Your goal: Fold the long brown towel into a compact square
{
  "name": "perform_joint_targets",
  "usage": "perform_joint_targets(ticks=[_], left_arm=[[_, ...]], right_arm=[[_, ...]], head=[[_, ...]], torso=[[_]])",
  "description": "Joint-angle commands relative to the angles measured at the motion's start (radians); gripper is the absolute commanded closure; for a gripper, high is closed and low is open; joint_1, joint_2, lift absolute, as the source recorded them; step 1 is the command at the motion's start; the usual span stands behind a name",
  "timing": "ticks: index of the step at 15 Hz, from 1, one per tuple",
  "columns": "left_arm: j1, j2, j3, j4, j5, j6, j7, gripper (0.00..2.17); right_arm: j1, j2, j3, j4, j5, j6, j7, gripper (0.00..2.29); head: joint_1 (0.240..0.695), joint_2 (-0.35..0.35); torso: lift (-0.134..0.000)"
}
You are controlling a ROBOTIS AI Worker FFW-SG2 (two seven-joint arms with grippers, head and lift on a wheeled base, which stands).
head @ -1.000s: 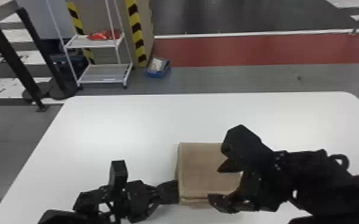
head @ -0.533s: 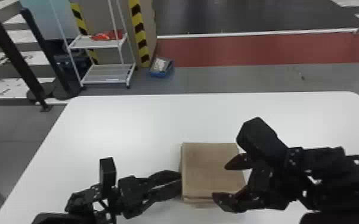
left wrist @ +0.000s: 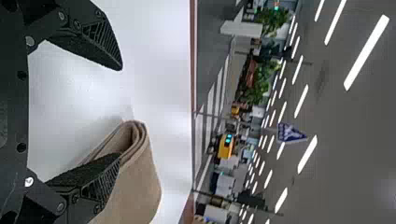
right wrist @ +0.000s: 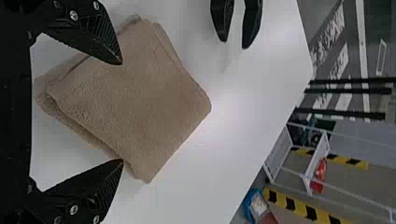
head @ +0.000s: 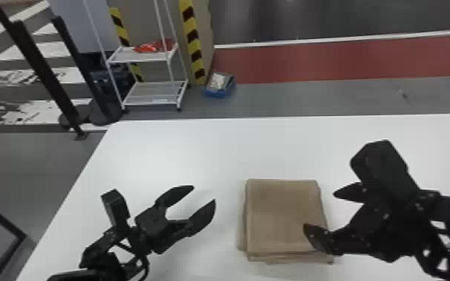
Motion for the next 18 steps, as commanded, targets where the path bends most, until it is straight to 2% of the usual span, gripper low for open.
perform_joint_targets(ticks=[1,2,3,5,8,9,10,12,13,15,16,18], left_arm=[[0.009,-0.009,0.000,-0.021,0.077,-0.002,0.089,0.02],[0.015,-0.016,-0.006,-0.041,0.090,-0.008,0.149,0.02],[0.021,-0.021,-0.017,-0.059,0.097,-0.011,0.198,0.01],[0.039,-0.026,-0.062,-0.105,0.098,-0.017,0.316,0.01],[0.093,-0.032,-0.137,-0.158,0.092,-0.097,0.486,0.02],[0.112,-0.033,-0.151,-0.173,0.080,-0.112,0.531,0.01],[0.142,-0.033,-0.155,-0.199,0.061,-0.115,0.567,0.01],[0.234,-0.041,-0.131,-0.263,0.061,-0.143,0.646,0.01],[0.282,-0.055,-0.097,-0.297,0.061,-0.149,0.666,0.01],[0.334,-0.085,-0.029,-0.342,0.064,-0.149,0.705,0.01],[0.345,-0.094,-0.006,-0.349,0.070,-0.149,0.716,0.01],[0.363,-0.094,0.024,-0.358,0.072,-0.177,0.716,0.01]], right_arm=[[0.080,0.032,-0.044,-0.043,-0.130,-0.021,-0.200,0.14],[0.121,0.052,-0.061,-0.054,-0.199,-0.083,-0.333,0.14],[0.160,0.062,-0.077,-0.055,-0.257,-0.153,-0.439,0.14],[0.279,0.072,-0.093,-0.020,-0.328,-0.515,-0.674,0.14],[0.376,0.072,-0.107,0.058,-0.394,-0.779,-0.904,0.14],[0.387,0.078,-0.107,0.091,-0.398,-0.853,-0.941,0.14],[0.397,0.098,-0.116,0.137,-0.425,-0.963,-0.956,0.14],[0.410,0.100,-0.155,0.196,-0.510,-1.080,-0.956,0.14],[0.416,0.100,-0.181,0.219,-0.558,-1.123,-0.955,0.14],[0.422,0.100,-0.232,0.232,-0.583,-1.153,-0.945,0.14],[0.428,0.100,-0.264,0.226,-0.627,-1.153,-0.929,0.14],[0.433,0.100,-0.274,0.224,-0.652,-1.150,-0.907,0.14]], head=[[0.695,0.178],[0.695,0.174],[0.695,0.170],[0.695,0.161],[0.695,0.154],[0.695,0.150],[0.695,0.142],[0.695,0.151],[0.695,0.164],[0.695,0.202],[0.695,0.216],[0.695,0.231]], torso=[[-0.126],[-0.126],[-0.126],[-0.126],[-0.126],[-0.126],[-0.126],[-0.126],[-0.126],[-0.126],[-0.126],[-0.126]])
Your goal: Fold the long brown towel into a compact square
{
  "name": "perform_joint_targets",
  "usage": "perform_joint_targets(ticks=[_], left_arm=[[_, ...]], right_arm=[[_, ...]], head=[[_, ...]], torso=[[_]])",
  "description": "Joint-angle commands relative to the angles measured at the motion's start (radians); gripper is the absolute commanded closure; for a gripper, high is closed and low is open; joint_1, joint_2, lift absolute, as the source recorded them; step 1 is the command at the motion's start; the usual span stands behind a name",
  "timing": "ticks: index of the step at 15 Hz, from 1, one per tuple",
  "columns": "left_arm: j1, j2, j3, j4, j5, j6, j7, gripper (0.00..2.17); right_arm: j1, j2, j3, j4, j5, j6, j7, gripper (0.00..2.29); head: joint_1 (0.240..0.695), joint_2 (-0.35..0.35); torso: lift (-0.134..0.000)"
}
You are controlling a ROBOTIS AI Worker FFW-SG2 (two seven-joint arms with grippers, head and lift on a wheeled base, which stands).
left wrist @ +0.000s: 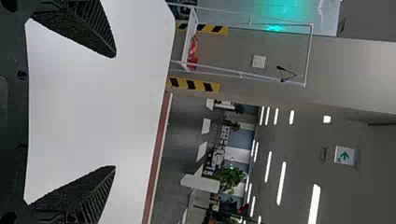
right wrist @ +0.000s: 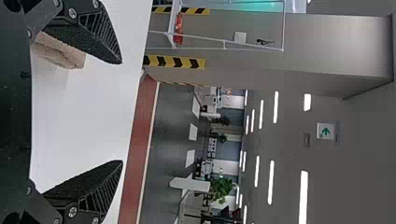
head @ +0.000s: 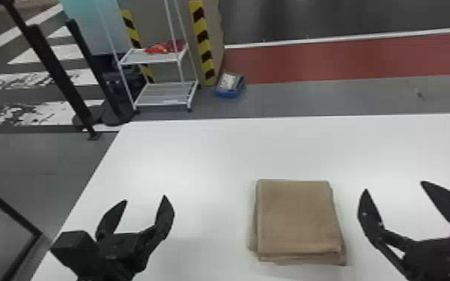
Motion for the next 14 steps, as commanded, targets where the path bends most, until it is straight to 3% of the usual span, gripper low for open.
perform_joint_targets(ticks=[1,14], left_arm=[[0.019,-0.004,0.023,-0.008,0.002,-0.042,0.010,0.01],[0.028,-0.004,0.009,-0.013,-0.044,-0.079,0.039,0.01]], right_arm=[[0.003,0.002,-0.009,-0.002,-0.024,0.002,0.017,0.14],[-0.001,0.002,0.026,-0.008,-0.041,0.078,0.029,0.14]], head=[[0.695,0.237],[0.695,0.281]], torso=[[-0.126],[-0.126]])
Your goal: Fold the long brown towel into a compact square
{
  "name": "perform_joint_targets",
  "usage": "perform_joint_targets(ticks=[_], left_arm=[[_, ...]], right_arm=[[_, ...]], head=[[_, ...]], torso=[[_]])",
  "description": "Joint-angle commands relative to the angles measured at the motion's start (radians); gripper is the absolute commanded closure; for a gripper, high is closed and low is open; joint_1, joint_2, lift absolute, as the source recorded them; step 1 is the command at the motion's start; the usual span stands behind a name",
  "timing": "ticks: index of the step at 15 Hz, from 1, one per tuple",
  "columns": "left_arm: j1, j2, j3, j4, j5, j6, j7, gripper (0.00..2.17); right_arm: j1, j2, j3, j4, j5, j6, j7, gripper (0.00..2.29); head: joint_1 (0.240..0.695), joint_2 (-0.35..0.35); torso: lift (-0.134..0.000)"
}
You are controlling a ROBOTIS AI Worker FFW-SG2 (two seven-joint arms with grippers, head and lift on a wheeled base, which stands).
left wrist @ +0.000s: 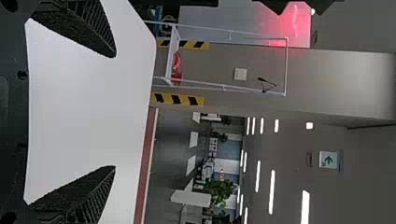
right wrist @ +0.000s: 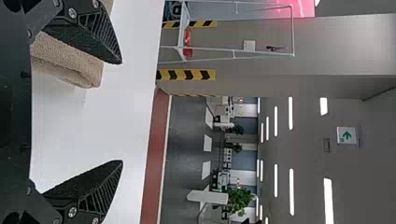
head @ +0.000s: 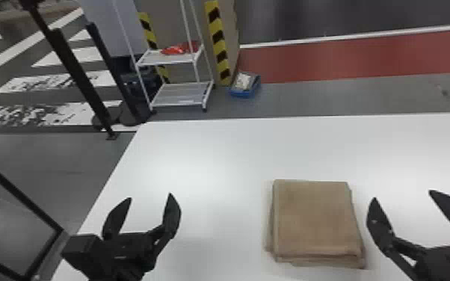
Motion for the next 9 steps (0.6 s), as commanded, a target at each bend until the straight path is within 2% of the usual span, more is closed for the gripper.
perform_joint_targets(ticks=[1,9], left_arm=[[0.003,-0.003,0.001,-0.008,-0.001,0.004,0.000,0.01],[0.020,-0.003,0.000,-0.033,-0.020,0.007,0.000,0.01]], right_arm=[[0.004,0.002,0.006,-0.004,0.000,-0.002,0.000,0.14],[0.010,0.002,0.020,-0.004,0.000,-0.018,-0.002,0.14]], head=[[0.695,0.283],[0.695,0.293]], torso=[[-0.126],[-0.126]])
